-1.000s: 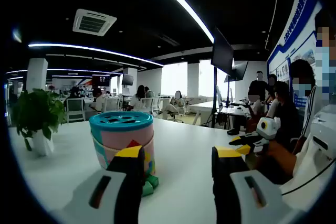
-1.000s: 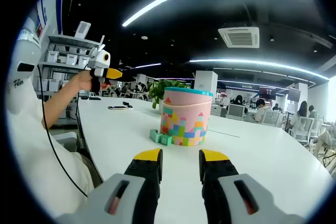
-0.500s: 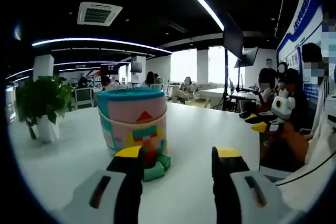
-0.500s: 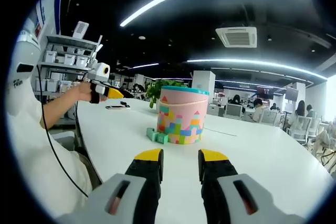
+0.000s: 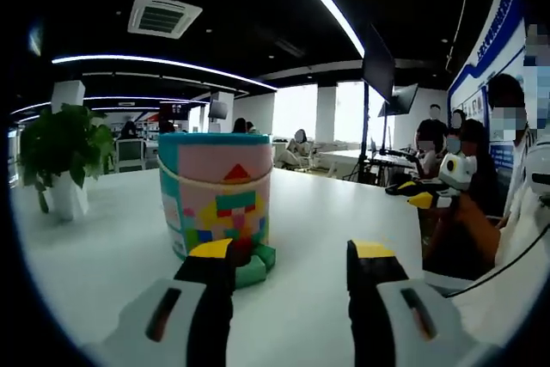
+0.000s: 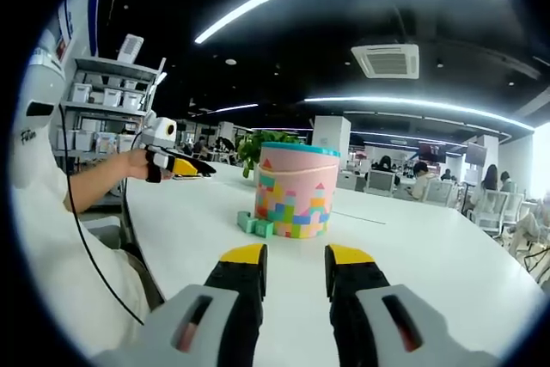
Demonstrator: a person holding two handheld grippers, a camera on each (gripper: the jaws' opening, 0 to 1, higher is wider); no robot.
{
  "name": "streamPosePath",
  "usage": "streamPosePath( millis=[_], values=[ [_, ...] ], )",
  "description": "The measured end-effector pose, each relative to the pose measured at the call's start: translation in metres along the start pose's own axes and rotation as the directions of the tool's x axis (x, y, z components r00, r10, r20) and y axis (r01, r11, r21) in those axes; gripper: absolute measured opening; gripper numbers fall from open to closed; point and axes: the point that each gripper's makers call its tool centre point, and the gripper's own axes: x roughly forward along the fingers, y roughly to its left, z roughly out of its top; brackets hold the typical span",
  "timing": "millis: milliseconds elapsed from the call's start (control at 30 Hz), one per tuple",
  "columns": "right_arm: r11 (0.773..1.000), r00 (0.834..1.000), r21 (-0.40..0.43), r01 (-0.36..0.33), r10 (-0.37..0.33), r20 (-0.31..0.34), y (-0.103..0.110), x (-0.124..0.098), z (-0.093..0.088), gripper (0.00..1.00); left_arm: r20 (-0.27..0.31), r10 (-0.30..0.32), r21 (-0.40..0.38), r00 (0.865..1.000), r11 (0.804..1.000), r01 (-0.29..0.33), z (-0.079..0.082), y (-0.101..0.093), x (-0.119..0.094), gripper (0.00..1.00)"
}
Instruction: Arrange the toys in the designated storage area by placing each visible toy with the group until no toy remains scattered across the table.
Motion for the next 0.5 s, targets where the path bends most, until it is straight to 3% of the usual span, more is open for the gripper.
streamPosePath(
  millis=[167, 300, 367, 400, 500],
  values=[
    [1.000, 1.000, 0.007, -0.003, 0.003, 0.015, 0.000, -0.006, 0.001, 0.29, -0.028, -0.007, 0.052, 1.000, 0.999, 0.008, -0.004, -0.004, 0.007, 0.52],
    [1.000, 1.000, 0.011, 0.013, -0.013, 0.016, -0.005, -0.010, 0.000, 0.28, 0.074, -0.033, -0.034, 0.997, 0.999, 0.036, 0.017, -0.015, -0.002, 0.51],
    [1.000, 1.000, 0.012, 0.018, -0.018, 0.014, -0.006, -0.010, -0.001, 0.28, 0.061, -0.007, -0.019, 0.998, 1.000, 0.008, 0.020, -0.011, -0.008, 0.50],
    [1.000, 1.000, 0.012, 0.019, -0.019, 0.013, -0.007, -0.010, -0.001, 0.28, 0.068, 0.038, 0.030, 0.997, 0.999, -0.040, 0.025, -0.002, -0.010, 0.49],
    [1.000, 1.000, 0.011, 0.019, -0.019, 0.016, -0.007, -0.010, -0.001, 0.27, 0.077, 0.051, 0.044, 0.996, 0.998, -0.054, 0.027, 0.003, -0.010, 0.44]
  ],
)
